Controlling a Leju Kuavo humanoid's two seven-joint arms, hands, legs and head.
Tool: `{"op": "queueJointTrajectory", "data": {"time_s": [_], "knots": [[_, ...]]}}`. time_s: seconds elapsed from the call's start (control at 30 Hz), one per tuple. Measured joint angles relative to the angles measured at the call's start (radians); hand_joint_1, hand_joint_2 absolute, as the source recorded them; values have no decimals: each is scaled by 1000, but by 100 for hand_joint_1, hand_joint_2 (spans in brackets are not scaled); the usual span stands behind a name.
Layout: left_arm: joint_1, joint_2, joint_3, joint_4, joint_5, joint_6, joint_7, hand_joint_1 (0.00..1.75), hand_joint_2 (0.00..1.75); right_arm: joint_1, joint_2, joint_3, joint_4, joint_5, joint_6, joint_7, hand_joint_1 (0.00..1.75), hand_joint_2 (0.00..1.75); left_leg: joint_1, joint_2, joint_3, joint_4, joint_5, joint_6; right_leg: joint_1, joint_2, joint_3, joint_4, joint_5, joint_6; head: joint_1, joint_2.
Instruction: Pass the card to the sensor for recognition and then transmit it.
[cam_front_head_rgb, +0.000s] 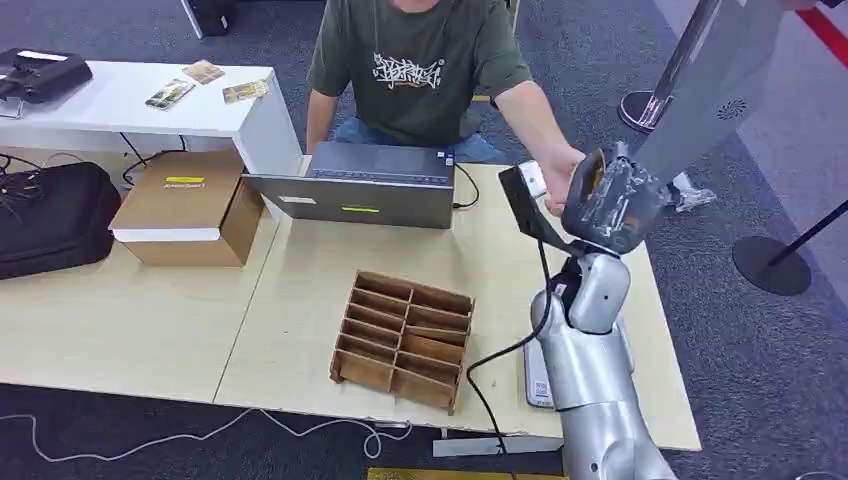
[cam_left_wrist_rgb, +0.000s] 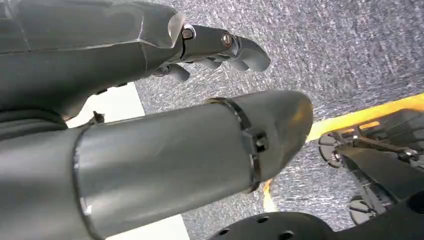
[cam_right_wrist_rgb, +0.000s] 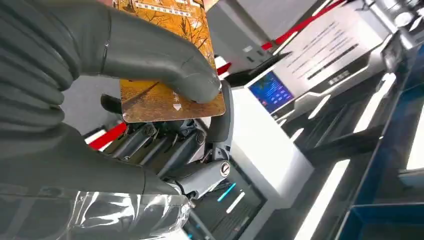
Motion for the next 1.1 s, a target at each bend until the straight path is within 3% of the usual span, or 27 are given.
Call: {"op": "queueJointTrajectory", "data": {"time_s": [0.17, 0.37, 0.53, 0.97, 1.0, 1.03, 1.1], "knots": [[3, 2, 0, -6, 0, 0, 0, 0, 0, -119, -70, 171, 153, 0, 0, 143, 175, 175, 0, 0, 0, 0, 0, 0, 0, 0, -1, 0, 0, 0, 0, 0], [4, 3, 0, -6, 3, 0, -4, 0, 0, -230, -106, 311, 320, 0, 0, 196, 175, 175, 0, 0, -1, 0, 0, 0, 0, 0, -1, 0, 0, 0, 0, 0], [8, 5, 0, -6, 11, 3, -9, 0, 0, -277, -112, 368, 402, 0, 0, 207, 175, 175, 0, -1, -1, 0, 0, 0, 0, 0, -1, 0, 0, 0, 0, 0], [9, 6, 0, -6, 12, 2, -10, 0, 0, -319, -114, 421, 488, 0, -1, 210, 175, 175, 0, 0, -1, 0, 0, 0, 0, 0, -1, 0, 0, 0, 0, 0], [10, 6, 0, -6, 14, 1, -10, 0, 0, -320, -114, 421, 492, 0, -1, 210, 70, 175, 0, -1, -1, 0, 0, 0, 0, -1, -1, 0, 0, 0, 0, 0], [11, 6, 0, -6, 14, 0, -10, 0, 0, -320, -114, 422, 495, 0, -1, 206, 0, 175, 0, -1, -1, 0, 0, 0, 0, -1, -1, 0, 0, 0, 0, 0], [12, 6, 0, -6, 14, 0, -10, 0, 0, -320, -114, 422, 502, 0, -1, 195, 0, 175, 0, -1, -1, 0, 0, 0, 0, -1, -1, 0, 0, 0, 0, 0]]}}
